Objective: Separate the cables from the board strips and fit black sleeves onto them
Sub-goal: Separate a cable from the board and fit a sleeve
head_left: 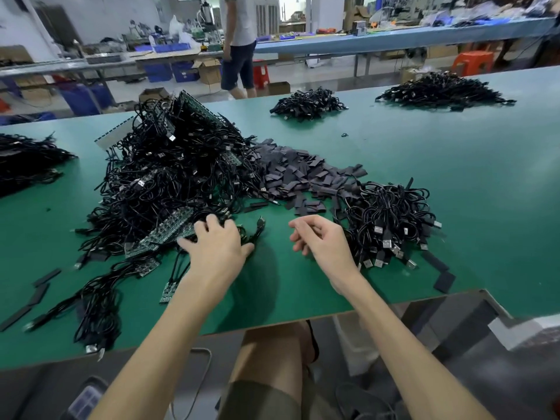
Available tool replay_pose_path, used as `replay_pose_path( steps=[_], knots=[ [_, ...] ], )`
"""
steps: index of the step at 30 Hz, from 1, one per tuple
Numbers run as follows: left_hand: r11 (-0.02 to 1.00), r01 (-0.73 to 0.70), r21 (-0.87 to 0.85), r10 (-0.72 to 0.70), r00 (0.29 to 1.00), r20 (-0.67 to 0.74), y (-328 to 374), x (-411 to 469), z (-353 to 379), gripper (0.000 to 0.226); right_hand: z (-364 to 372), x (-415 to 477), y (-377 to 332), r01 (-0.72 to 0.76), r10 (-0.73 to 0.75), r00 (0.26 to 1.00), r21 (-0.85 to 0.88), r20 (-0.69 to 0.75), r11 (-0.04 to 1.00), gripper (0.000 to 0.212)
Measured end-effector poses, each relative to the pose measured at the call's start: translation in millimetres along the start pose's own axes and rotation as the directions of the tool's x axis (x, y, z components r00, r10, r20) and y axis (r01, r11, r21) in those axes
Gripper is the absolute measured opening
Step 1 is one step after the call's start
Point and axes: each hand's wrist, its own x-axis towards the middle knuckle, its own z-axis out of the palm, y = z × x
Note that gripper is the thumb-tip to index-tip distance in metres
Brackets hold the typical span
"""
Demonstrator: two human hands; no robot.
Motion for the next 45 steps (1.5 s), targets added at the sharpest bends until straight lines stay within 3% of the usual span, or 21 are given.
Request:
replay_pose_path(
  steps=[3,6,7,9,10,11,13,15,19,22,26,31,36,38,40,42,45],
  knots=[
    [0.999,0.016,-0.045,-0.013,0.997,0.076,-4.4,-4.1,9.4,0.068,1.1,-0.6,-1.6,-0.003,0.003,1.000,-0.012,0.011,1.000,0.015],
    [0.980,-0.076,-0.183,0.073,0.997,-0.021,-1.6,-5.3,16.5,0.073,1.6,-0.8,-1.8,-0.003,0.004,1.000,-0.024,0.021,1.000,0.013],
    [0.937,-0.133,-0.322,0.123,0.991,-0.050,0.2,-4.8,16.9,0.072,1.5,-0.7,-1.9,0.001,-0.001,1.000,-0.027,0.025,1.000,0.012],
    [0.739,-0.248,-0.626,0.225,0.967,-0.117,5.3,-6.4,15.3,0.065,1.5,-0.6,-2.2,0.015,-0.014,0.999,-0.030,0.031,0.999,0.009],
    [0.637,-0.303,-0.708,0.257,0.950,-0.176,7.3,-8.1,14.9,0.060,1.4,-0.6,-2.3,0.022,-0.021,0.999,-0.035,0.024,0.999,0.008],
    [0.602,-0.367,-0.709,0.280,0.929,-0.243,8.8,-9.3,14.8,0.055,1.0,-0.4,-2.3,0.030,-0.030,1.000,-0.043,0.008,0.999,0.009],
    [0.653,-0.474,-0.591,0.335,0.880,-0.337,10.8,-9.5,16.6,0.047,-0.5,0.4,-2.1,0.040,-0.041,0.999,-0.047,-0.030,0.998,0.012],
    [0.669,-0.518,-0.533,0.420,0.855,-0.303,11.8,-10.8,18.6,0.042,-1.2,1.0,-2.6,0.037,-0.038,0.998,-0.033,-0.042,0.999,0.016],
    [0.749,-0.556,-0.359,0.555,0.823,-0.118,22.5,-21.4,30.7,0.082,-1.8,2.5,-2.1,0.034,-0.036,0.999,-0.043,-0.041,0.999,0.019],
    [0.799,-0.559,-0.222,0.540,0.829,-0.147,27.0,-22.6,41.6,0.097,-1.2,2.6,-1.9,0.031,-0.033,0.999,-0.048,-0.041,0.998,0.019],
    [0.787,-0.615,-0.043,0.592,0.773,-0.230,25.3,-18.1,46.2,0.073,-1.8,2.5,-1.9,0.035,-0.038,0.998,-0.064,-0.045,0.997,0.018],
    [0.668,-0.728,0.155,0.721,0.582,-0.377,17.2,-20.3,57.5,0.054,-1.2,1.8,-2.6,0.056,-0.058,0.996,-0.036,-0.061,0.998,0.019],
    [0.665,-0.726,0.174,0.664,0.469,-0.582,17.2,-20.8,55.1,0.036,-2.6,0.9,-3.5,0.108,-0.109,0.990,-0.009,-0.091,0.994,0.028],
    [0.720,-0.691,0.060,0.556,0.523,-0.646,16.5,-21.7,52.1,0.033,-1.8,-0.5,-5.1,0.123,-0.123,0.991,0.004,-0.046,0.992,0.035],
    [0.759,-0.617,-0.210,0.363,0.668,-0.650,15.7,-20.9,49.2,0.029,-0.8,-1.2,-5.9,0.127,-0.127,0.992,-0.031,0.023,0.991,0.039],
    [0.709,-0.539,-0.456,0.234,0.789,-0.569,16.4,-15.8,51.1,0.025,-0.7,0.0,-4.6,0.109,-0.101,0.992,-0.118,0.074,0.987,0.028],
    [0.643,-0.583,-0.497,0.260,0.776,-0.575,16.9,-11.8,52.6,0.018,-0.7,1.8,-0.6,0.104,-0.083,0.992,-0.243,0.096,0.964,0.021]
  ],
)
